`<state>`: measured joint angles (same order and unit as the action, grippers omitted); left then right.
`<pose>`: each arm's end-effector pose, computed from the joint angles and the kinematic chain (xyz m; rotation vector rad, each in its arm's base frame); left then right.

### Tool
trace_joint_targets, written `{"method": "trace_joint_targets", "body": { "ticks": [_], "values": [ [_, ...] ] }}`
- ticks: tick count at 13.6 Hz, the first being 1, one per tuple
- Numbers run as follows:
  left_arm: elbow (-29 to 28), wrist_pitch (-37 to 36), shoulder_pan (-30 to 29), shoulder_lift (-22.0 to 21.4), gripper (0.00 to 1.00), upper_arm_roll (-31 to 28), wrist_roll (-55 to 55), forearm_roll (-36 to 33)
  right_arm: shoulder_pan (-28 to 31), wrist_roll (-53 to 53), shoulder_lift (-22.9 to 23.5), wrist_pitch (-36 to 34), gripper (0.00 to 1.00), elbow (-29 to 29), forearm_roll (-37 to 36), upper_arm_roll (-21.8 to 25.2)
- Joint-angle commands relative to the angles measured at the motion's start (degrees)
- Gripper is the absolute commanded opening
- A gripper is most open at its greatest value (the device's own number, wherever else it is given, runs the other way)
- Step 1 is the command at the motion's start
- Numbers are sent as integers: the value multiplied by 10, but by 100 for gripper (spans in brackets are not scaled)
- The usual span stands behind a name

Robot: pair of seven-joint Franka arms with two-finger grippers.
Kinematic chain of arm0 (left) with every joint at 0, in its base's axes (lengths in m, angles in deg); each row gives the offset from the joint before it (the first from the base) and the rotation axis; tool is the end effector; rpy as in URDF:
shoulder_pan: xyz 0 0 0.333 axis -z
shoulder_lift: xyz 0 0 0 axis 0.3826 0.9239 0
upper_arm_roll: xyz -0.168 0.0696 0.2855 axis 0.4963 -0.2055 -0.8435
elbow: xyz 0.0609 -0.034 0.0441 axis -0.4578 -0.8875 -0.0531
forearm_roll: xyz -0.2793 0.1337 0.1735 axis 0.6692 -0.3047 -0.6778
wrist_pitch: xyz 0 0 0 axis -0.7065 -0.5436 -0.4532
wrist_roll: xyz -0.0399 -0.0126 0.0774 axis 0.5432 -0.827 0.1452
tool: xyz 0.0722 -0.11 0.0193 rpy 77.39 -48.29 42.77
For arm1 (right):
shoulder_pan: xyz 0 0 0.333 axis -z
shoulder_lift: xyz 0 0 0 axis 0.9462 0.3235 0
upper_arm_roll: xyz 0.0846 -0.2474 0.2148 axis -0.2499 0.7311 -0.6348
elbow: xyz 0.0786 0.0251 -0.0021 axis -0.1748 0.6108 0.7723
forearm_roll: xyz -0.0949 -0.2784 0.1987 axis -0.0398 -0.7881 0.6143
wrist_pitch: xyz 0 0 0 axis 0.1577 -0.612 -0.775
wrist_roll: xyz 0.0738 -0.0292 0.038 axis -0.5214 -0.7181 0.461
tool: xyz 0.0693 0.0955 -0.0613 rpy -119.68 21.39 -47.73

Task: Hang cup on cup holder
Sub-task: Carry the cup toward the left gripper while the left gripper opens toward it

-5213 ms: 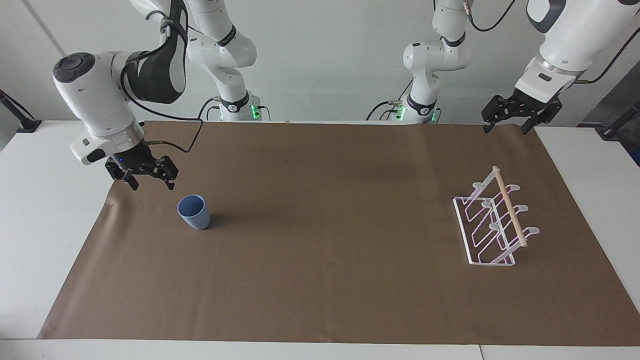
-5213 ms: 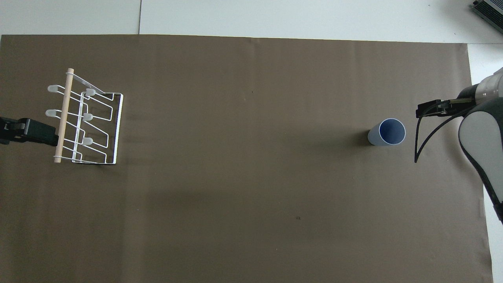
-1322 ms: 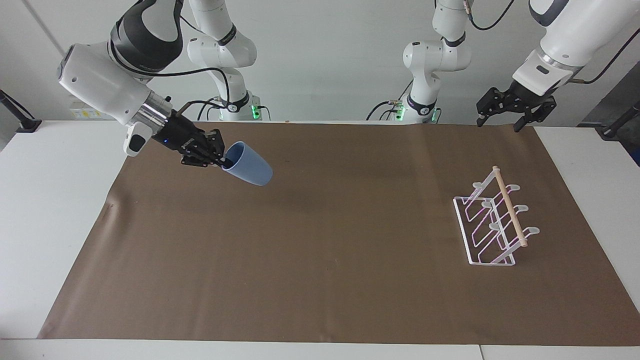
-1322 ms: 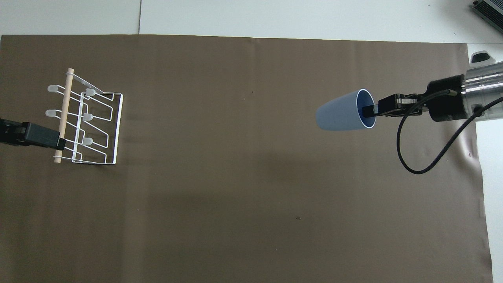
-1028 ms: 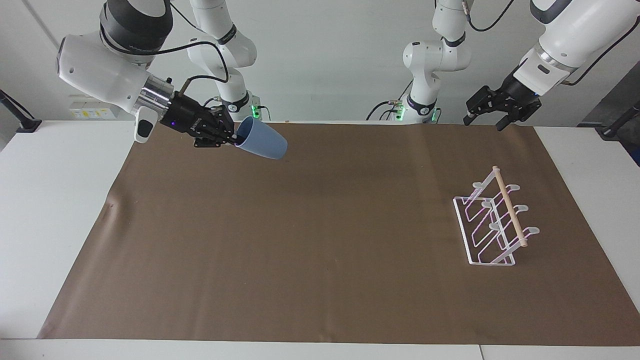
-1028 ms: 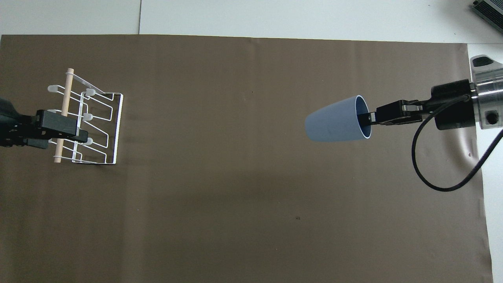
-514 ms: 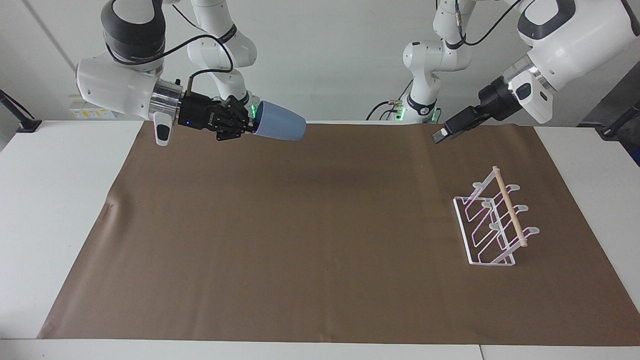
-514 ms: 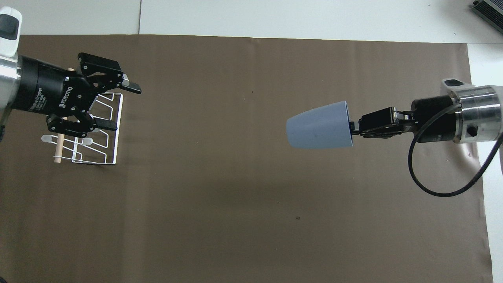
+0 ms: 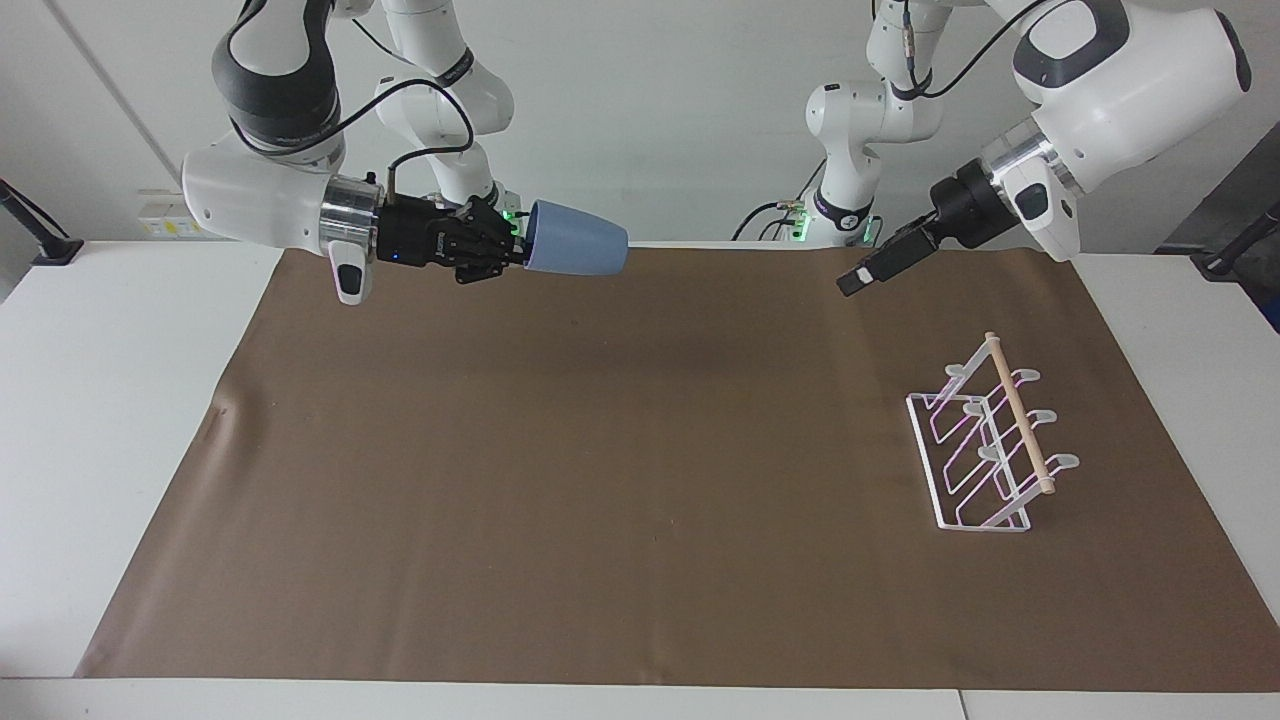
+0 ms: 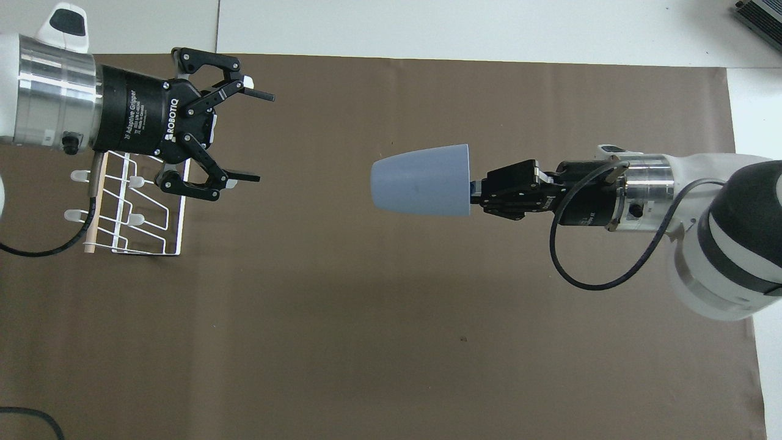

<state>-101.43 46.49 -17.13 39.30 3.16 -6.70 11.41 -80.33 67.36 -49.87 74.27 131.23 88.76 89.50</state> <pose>0.5520 -0.2101 0.6430 1.9640 1.3437 -0.5291 0.5193 0.1808 0.5462 -1.6949 0.2046 0.0792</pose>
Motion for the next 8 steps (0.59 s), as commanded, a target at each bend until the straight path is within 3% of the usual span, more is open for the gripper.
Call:
{"method": "trace_joint_targets", "body": {
  "ticks": [1,4,8],
  "values": [
    [17,58,5,15,100,25,-164,6,-21,-6,-7,35,0,25,69,2],
    [3,45,39,7,100,25,-215,3,-38,-12,-10,58,0,44,128,1],
    [-6,54,50,4,100,25,-285,0,-57,-13,-10,78,0,45,135,1]
  ]
}}
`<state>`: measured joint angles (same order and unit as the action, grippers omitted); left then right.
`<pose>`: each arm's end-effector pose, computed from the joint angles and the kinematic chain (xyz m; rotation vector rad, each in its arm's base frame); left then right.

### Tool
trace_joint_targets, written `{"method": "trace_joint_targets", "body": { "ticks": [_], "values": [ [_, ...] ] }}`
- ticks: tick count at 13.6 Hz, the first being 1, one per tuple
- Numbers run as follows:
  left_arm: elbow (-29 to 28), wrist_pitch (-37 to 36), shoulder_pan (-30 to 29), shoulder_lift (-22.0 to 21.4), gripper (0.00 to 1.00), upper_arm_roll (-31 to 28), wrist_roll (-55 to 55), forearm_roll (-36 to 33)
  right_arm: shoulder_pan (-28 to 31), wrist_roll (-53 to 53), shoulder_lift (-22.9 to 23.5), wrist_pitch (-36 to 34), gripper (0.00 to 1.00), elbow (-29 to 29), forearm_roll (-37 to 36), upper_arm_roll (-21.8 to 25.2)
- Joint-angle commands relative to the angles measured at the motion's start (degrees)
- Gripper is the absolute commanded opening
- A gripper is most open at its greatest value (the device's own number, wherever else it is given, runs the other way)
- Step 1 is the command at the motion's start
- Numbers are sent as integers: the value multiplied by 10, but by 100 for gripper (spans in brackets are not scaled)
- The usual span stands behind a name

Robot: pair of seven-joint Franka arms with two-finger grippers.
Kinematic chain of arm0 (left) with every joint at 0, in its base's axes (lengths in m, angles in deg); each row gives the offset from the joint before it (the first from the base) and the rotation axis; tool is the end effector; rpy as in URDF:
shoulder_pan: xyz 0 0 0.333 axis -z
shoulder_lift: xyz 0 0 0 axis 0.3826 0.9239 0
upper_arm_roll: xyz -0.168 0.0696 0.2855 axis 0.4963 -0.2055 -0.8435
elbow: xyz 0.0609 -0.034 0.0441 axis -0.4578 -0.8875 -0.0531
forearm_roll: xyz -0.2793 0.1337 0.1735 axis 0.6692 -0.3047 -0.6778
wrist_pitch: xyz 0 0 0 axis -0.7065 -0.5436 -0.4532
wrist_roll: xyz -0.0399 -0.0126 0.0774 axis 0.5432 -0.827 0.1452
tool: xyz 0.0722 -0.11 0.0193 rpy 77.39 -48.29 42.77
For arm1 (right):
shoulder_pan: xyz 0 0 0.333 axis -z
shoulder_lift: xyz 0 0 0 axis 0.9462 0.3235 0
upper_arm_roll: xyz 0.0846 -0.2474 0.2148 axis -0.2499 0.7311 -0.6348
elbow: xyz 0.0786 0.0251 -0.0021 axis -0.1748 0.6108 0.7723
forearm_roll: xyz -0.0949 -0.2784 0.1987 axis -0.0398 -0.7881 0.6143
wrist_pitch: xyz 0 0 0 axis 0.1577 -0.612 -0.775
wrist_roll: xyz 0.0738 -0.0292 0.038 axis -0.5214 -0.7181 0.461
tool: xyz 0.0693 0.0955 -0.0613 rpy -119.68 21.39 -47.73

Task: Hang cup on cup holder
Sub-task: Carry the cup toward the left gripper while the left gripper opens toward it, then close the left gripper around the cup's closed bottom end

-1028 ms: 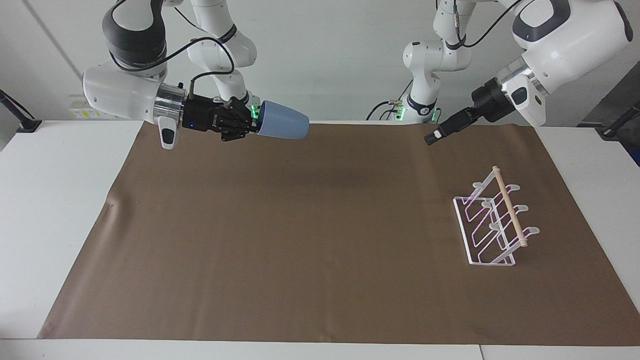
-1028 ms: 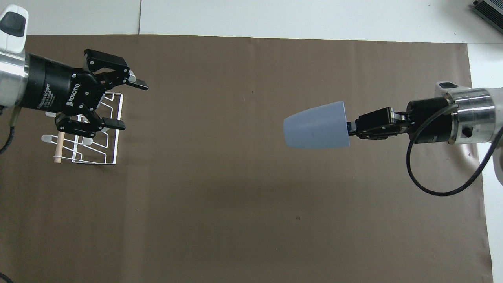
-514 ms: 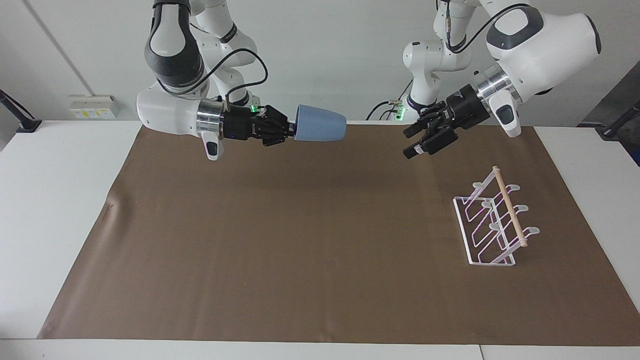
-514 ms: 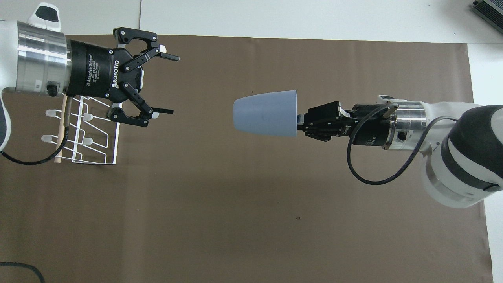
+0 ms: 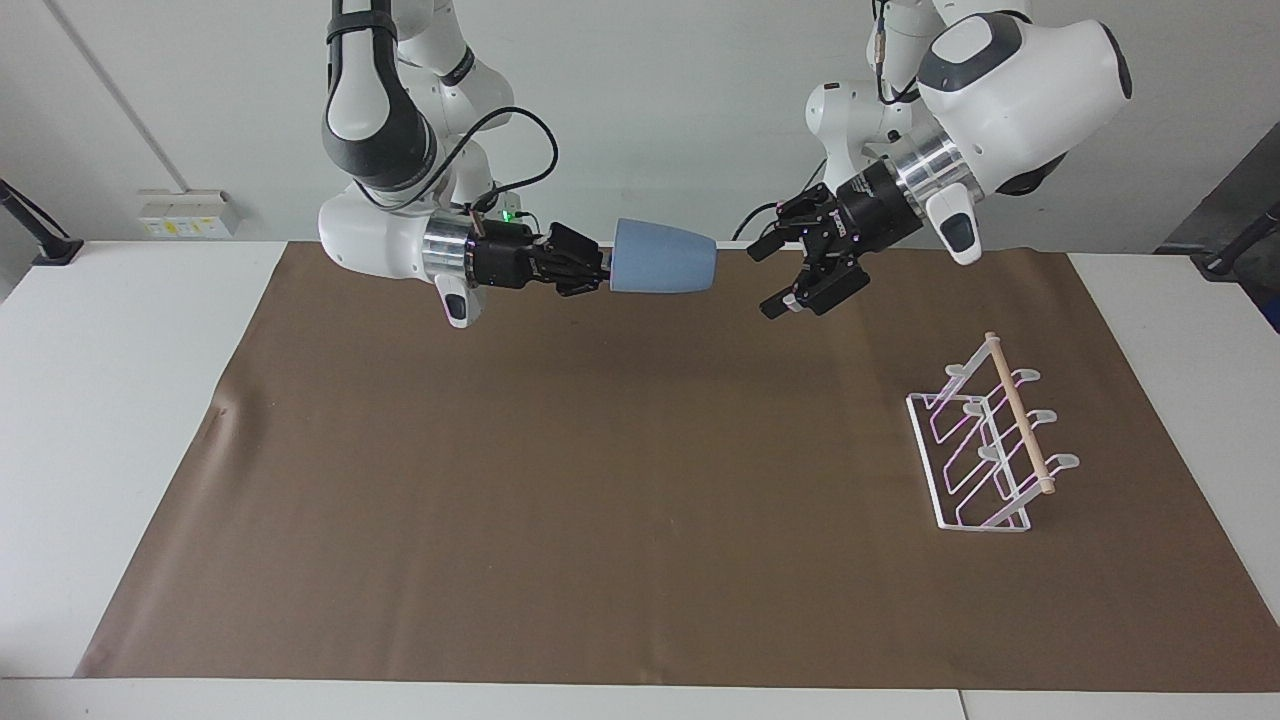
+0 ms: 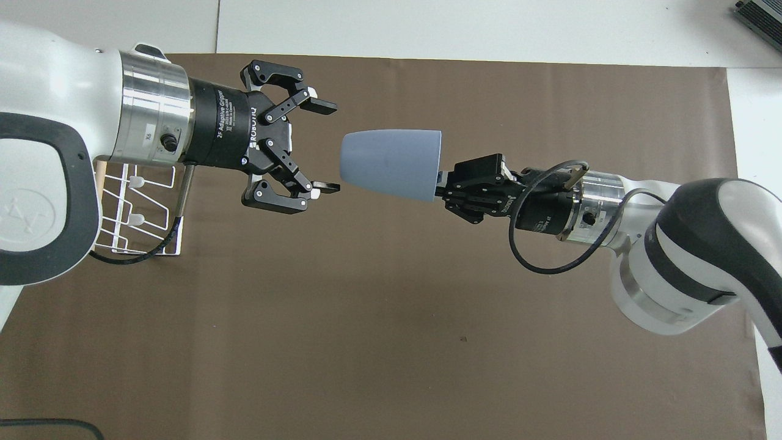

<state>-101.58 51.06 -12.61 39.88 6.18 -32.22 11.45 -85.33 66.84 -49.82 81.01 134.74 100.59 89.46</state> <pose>0.5337 -0.2756 0.6434 1.7259 1.6988 -0.7408 0.5162 0.2130 0.5300 -1.5609 0.3621 0.0925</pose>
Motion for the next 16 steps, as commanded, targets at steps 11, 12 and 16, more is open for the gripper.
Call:
{"method": "trace_joint_targets", "body": {
  "ticks": [11,12,16],
  "values": [
    [-46,27,31,-25,100,-4,-73,0,-8,-6,-10,11,0,10,15,1],
    [-45,27,31,-25,100,-4,-75,0,-8,-6,-10,11,0,10,15,1],
    [-41,28,35,-26,100,-4,-87,0,-8,-5,-10,11,0,10,14,1]
  ]
}}
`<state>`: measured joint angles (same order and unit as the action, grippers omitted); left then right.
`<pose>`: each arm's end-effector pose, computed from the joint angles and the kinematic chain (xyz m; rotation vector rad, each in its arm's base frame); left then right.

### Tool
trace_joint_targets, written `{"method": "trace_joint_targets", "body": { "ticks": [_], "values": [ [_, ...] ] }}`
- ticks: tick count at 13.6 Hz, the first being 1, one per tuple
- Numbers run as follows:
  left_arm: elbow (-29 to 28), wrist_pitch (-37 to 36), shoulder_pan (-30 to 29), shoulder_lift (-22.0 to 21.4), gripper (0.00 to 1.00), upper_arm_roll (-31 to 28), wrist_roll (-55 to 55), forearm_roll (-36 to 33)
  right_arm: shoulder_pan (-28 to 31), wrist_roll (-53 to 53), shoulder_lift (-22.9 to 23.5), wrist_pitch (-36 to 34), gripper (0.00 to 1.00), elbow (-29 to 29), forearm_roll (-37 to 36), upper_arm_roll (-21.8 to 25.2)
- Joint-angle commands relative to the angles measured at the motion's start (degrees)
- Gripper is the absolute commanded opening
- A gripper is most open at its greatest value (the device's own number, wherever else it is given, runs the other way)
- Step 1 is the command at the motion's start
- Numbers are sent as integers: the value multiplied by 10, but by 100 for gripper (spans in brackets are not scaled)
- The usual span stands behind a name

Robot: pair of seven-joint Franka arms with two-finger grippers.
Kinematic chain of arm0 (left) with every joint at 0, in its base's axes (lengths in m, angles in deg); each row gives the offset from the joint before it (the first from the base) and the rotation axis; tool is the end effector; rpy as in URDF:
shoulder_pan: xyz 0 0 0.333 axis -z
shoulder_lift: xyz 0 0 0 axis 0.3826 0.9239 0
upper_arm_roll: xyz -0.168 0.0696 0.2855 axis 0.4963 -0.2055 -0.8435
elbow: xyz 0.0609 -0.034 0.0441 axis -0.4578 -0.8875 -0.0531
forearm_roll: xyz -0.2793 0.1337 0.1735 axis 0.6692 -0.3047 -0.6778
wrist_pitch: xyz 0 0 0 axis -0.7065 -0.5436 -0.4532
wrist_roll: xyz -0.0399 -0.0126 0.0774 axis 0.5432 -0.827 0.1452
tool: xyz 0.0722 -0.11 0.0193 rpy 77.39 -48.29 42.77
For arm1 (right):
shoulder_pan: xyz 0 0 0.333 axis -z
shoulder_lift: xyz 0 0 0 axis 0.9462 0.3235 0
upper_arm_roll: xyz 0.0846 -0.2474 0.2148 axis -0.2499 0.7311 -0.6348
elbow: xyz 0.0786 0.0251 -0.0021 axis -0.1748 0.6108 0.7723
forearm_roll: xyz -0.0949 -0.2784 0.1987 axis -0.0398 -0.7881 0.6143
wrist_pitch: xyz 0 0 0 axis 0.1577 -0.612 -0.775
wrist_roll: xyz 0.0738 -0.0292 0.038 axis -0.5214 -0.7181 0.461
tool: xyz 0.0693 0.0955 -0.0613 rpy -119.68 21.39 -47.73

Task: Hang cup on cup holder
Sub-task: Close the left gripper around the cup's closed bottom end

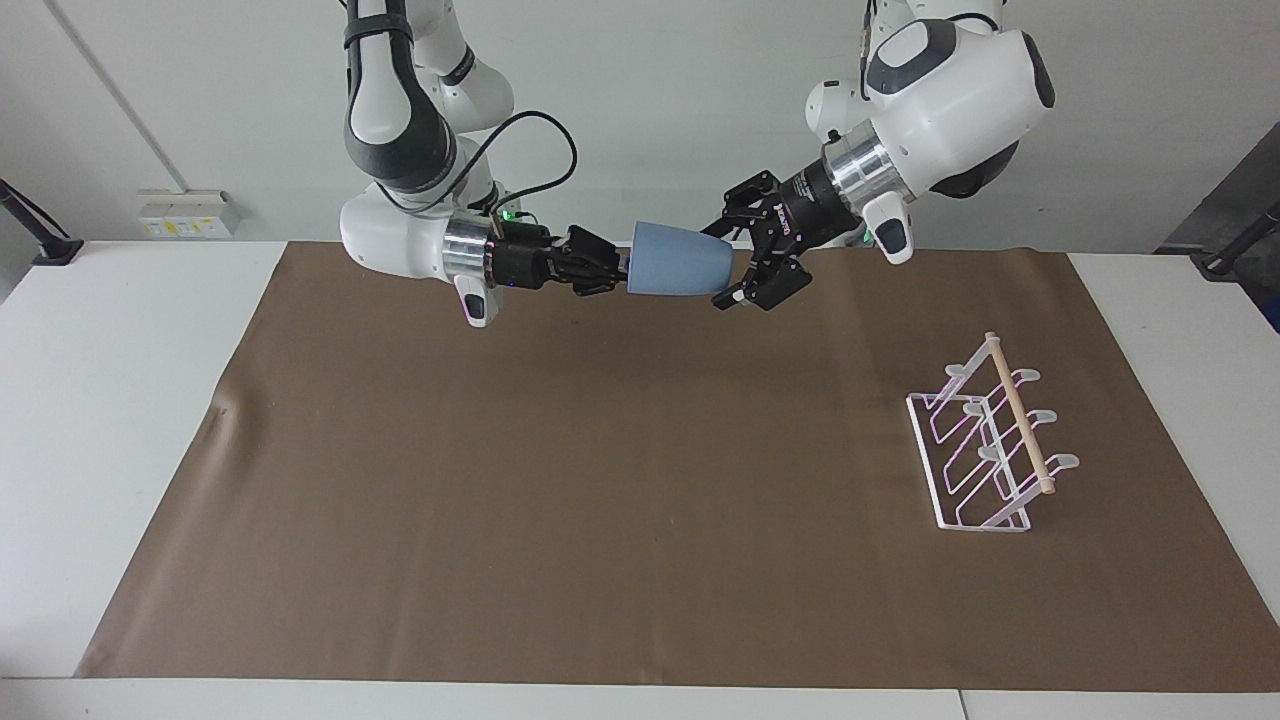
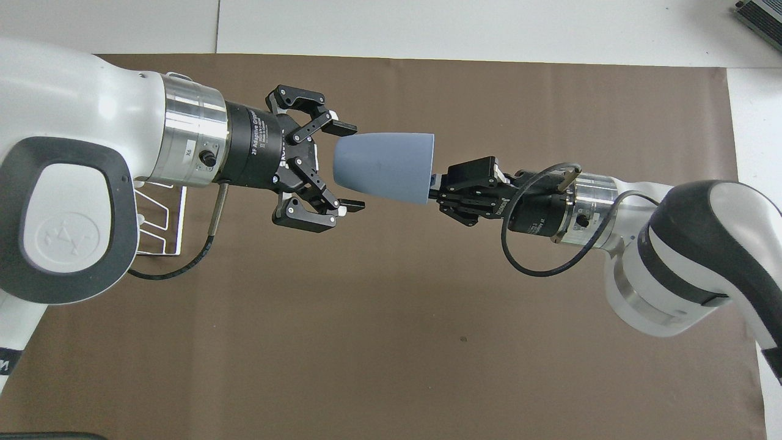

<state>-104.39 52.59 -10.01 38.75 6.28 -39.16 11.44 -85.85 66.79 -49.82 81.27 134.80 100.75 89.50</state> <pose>0.5165 -0.2979 0.6336 1.6690 1.8082 -0.8076 0.5148 0.2167 0.5295 -1.5614 0.3618 0.0970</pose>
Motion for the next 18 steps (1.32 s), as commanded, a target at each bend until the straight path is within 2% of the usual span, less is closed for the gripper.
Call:
{"method": "trace_joint_targets", "body": {
  "ticks": [1,11,12,13,14,15,17,18],
  "values": [
    [-9,11,9,-14,100,-4,-19,0,-2,-4,-10,9,0,10,12,1],
    [-9,20,20,-14,100,-4,-30,-2,-2,-5,-10,9,0,10,11,1],
    [-9,20,19,-14,95,-4,-30,-2,-2,-5,-10,9,0,10,11,1],
    [-9,23,19,-15,80,-4,-30,-2,-2,-5,-10,9,0,10,11,1],
    [-9,24,18,-16,55,-4,-31,-2,-2,-5,-10,10,0,10,11,1],
    [-9,25,18,-17,37,-4,-31,-2,-2,-5,-10,9,0,10,11,1],
    [-9,25,18,-17,6,-4,-30,-2,-2,-5,-10,10,0,10,11,1],
    [-9,27,18,-17,0,-4,-30,-2,-2,-6,-10,10,0,10,11,1]
  ]
}}
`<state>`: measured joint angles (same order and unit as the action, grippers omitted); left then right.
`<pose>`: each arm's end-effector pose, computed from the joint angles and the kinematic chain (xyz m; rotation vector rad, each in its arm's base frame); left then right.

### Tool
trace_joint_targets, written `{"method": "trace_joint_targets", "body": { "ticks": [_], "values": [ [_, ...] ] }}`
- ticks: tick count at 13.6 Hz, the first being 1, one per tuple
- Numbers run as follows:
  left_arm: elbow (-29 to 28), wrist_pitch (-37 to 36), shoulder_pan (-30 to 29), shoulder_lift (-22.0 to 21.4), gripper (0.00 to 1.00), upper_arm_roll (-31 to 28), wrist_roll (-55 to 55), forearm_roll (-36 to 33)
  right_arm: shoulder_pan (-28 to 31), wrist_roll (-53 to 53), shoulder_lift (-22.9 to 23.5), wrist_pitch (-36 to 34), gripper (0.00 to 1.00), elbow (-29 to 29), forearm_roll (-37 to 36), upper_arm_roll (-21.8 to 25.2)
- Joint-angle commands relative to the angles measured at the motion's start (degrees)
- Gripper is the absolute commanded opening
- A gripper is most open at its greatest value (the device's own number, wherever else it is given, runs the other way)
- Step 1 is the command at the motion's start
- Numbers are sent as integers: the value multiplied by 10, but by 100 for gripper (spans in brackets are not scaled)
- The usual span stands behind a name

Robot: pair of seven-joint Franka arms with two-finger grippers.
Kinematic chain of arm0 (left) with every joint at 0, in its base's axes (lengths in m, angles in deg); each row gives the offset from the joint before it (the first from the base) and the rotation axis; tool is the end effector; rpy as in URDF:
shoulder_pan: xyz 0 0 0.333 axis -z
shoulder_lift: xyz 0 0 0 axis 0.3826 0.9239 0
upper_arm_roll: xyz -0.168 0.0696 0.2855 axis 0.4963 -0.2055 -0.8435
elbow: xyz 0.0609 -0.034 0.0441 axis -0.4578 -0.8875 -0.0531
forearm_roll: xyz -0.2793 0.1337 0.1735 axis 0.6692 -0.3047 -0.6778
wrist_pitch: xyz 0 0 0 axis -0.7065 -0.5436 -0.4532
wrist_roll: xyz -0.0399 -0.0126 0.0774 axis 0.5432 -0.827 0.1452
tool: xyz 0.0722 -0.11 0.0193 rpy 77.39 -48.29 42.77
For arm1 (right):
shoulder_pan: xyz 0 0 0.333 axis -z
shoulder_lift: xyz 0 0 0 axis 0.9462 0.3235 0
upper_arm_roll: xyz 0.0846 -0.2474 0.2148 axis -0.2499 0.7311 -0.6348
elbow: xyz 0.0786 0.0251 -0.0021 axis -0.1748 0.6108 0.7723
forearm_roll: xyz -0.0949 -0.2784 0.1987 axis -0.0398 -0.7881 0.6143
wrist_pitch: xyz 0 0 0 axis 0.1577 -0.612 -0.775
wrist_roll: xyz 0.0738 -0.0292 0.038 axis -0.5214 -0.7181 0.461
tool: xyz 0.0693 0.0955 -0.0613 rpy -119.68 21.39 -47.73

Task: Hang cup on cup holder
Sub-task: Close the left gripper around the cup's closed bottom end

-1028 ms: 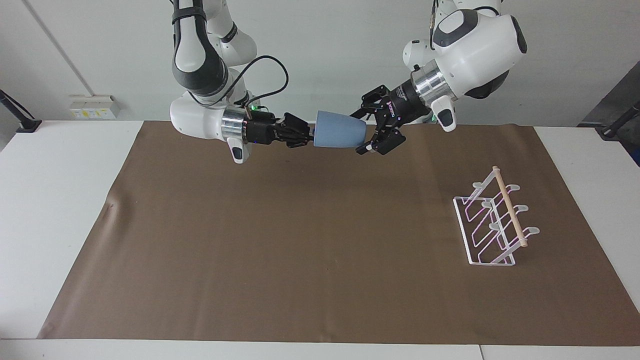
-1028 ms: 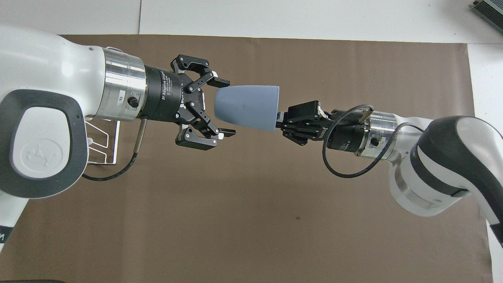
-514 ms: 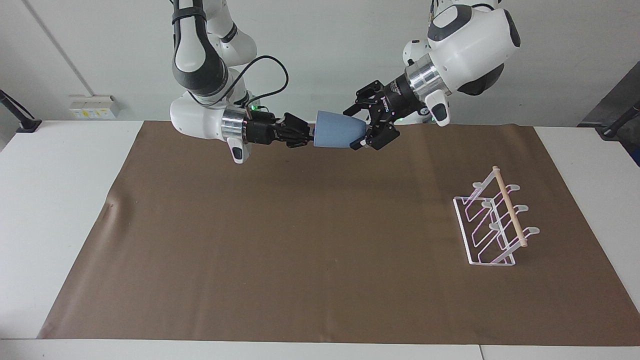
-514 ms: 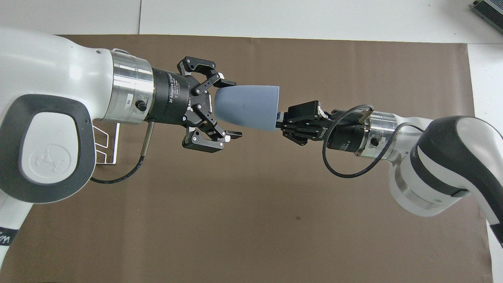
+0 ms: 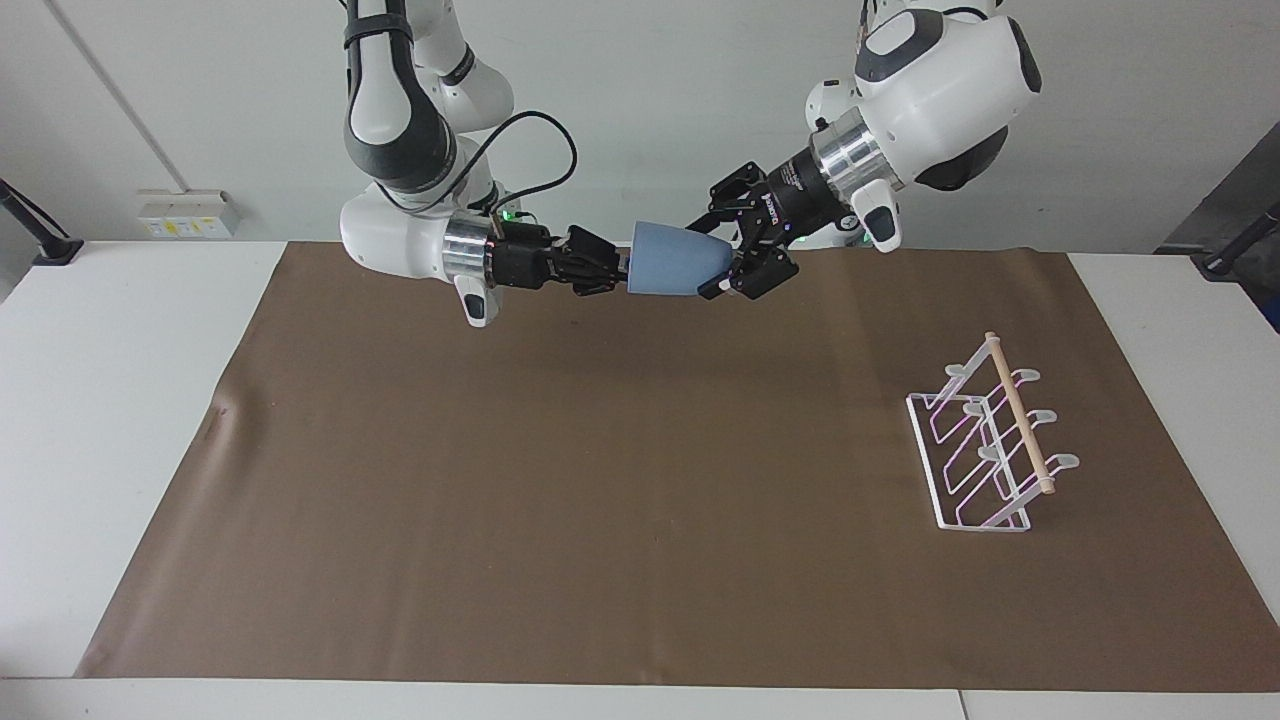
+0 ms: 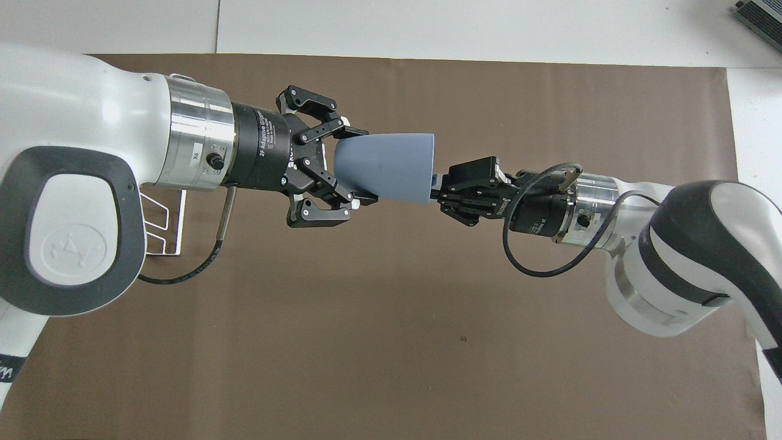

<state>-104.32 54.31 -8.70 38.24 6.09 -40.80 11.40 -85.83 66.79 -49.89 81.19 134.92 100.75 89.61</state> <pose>0.5118 -0.3061 0.6416 1.6427 1.8113 -0.7970 0.5147 0.2156 0.5293 -1.5607 0.3632 0.0968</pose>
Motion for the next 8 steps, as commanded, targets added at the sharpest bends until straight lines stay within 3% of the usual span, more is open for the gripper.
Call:
{"method": "trace_joint_targets", "body": {
  "ticks": [1,5,6,7,8],
  "values": [
    [-10,11,4,-12,0,-3,-15,-1,-2,-5,-10,10,0,8,11,0],
    [-15,7,-1,-16,0,-3,-14,-1,-2,-8,-10,10,0,8,10,0],
    [-15,7,-2,-16,0,-3,-14,-1,-2,-11,-10,10,11,8,8,0],
    [-15,7,-2,-16,0,-5,-14,-2,-2,-13,-10,10,47,8,8,0],
    [-15,7,-2,-17,0,-6,-14,-5,-2,-13,-10,9,61,8,8,0]
  ]
}}
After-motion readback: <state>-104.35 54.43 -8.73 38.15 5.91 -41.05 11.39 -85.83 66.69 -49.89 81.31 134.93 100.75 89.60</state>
